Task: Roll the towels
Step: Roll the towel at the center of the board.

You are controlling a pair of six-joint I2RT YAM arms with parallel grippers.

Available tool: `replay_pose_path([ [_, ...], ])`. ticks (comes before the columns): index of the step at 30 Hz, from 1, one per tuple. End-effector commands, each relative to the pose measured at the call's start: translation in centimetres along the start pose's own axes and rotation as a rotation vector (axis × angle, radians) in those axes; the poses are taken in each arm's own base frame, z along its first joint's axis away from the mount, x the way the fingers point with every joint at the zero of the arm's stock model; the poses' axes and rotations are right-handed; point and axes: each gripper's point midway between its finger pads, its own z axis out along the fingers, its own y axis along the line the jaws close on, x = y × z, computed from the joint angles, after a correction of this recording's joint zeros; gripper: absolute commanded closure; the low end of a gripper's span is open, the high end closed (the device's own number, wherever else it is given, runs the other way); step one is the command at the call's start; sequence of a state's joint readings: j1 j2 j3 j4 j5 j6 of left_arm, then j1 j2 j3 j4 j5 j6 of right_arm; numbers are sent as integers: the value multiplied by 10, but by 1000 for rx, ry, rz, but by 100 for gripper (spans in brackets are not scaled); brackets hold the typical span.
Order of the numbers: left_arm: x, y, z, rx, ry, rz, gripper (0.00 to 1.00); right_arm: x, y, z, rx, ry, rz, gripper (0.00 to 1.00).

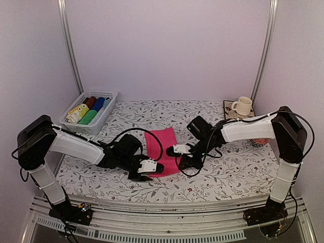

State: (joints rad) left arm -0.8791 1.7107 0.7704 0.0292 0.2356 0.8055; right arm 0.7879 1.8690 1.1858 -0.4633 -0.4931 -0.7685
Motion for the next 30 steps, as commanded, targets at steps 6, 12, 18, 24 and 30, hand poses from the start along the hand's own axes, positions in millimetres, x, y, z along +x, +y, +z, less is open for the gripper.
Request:
replay_pose_path([
  [6,-23,7,-29,-73,-64,-14,3,-32,-8,-25,-82,-107,78,98],
  [12,-44,13,-22,-72,-97,-1,4,-25,-16,-14,-110,-98,181,98],
  [18,-51,19,-10,-65,-83,-37,8,-17,-23,-9,-121,-82,243,98],
  [24,-58,17,-6,-21,-79,-60,20,-10,-31,-12,-105,-82,276,98],
  [30,-54,9,3,22,-42,-77,33,-9,-35,-17,-101,-94,284,98],
])
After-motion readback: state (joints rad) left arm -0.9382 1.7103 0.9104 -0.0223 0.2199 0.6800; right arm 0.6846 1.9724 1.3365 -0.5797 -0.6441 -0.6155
